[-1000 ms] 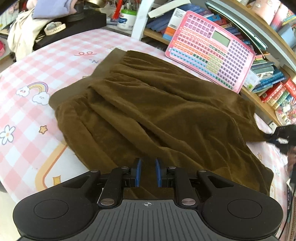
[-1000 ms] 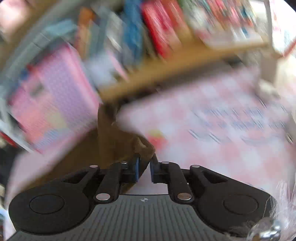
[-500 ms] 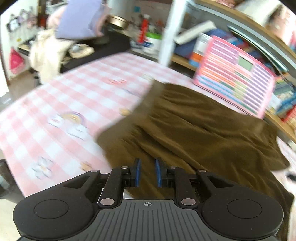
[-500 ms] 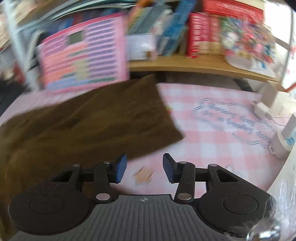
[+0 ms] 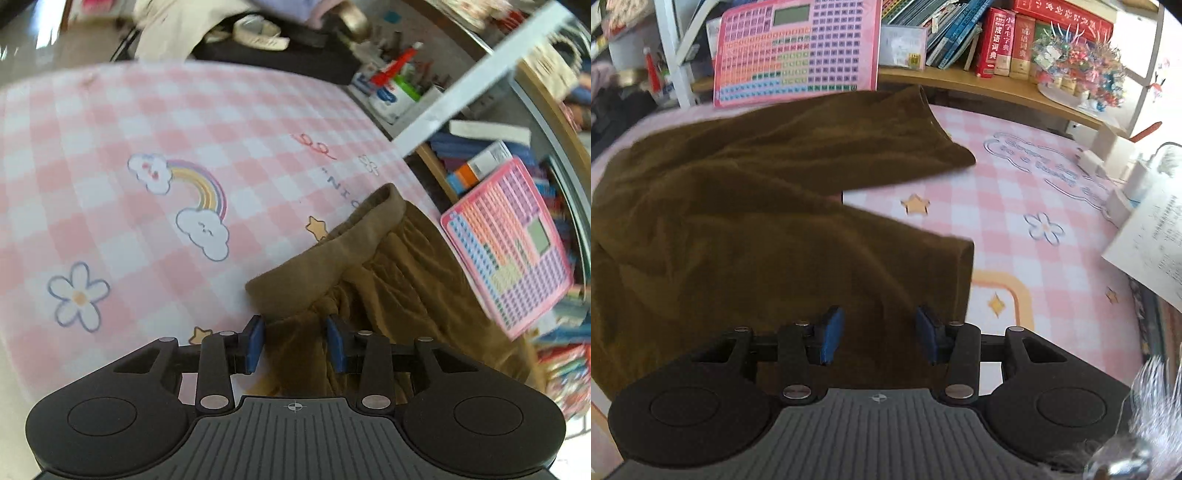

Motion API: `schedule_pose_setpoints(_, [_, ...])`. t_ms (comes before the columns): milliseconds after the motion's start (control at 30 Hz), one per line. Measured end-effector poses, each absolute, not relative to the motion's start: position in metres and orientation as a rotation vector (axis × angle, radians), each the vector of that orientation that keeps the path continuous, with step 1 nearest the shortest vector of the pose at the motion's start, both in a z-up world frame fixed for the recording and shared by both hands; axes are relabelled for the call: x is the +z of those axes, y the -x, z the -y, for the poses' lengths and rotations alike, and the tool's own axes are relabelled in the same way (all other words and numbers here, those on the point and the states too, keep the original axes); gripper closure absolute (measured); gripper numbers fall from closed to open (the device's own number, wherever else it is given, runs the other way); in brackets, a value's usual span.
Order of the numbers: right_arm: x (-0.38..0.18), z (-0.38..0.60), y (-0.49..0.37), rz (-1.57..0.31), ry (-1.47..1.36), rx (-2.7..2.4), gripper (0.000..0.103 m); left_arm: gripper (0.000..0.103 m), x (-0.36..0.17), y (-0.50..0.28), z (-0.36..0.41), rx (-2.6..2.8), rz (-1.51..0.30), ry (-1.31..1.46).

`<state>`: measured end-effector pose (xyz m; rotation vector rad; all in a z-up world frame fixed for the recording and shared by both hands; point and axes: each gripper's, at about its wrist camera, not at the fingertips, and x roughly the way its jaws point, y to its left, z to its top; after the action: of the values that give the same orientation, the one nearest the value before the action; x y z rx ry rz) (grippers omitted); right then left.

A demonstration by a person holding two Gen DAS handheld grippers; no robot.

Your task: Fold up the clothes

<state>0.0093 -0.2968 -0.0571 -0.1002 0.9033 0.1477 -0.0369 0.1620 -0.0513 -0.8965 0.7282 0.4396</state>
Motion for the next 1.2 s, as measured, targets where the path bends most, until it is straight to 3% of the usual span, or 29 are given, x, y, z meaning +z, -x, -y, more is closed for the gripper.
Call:
schedule_pose_setpoints(133, [-0.06,0.287,0.007,-0.884,0.124,0.082,0.065,0.092,-0.057,0.04,-0.173,0.376,-0.71,0.941])
schedule_pose_setpoints(200, [-0.06,0.282,0.012,-0.89,0.123,0.067,0.07,0.093,-0.053,0.047,-0.18,0.361,-0.699,0.921])
schedule_pose_setpoints(467, [-0.06,0.24,0.037,-0.908,0.15,0.127,0.073,0.093,-0.053,0.091,-0.225,0.39,-0.704,0.876])
schedule_pose_setpoints(667, [-0.049,0.234,0.033,-0.912,0.091,0.176,0.067,0.083,-0.043,0.093,-0.232,0.358,-0.735,0.765])
schedule_pose_setpoints(900, [-0.019,0.271,-0.057,-0.801,0.065,0.201,0.065,0.083,-0.01,0.089,-0.195,0.319,-0.644,0.585])
schedule_pose_setpoints(1200, [-0.035,0.305,-0.185,-0.861,0.018,0.356,0.065,0.083,-0.019,0.066,-0.104,0.206,-0.746,0.565])
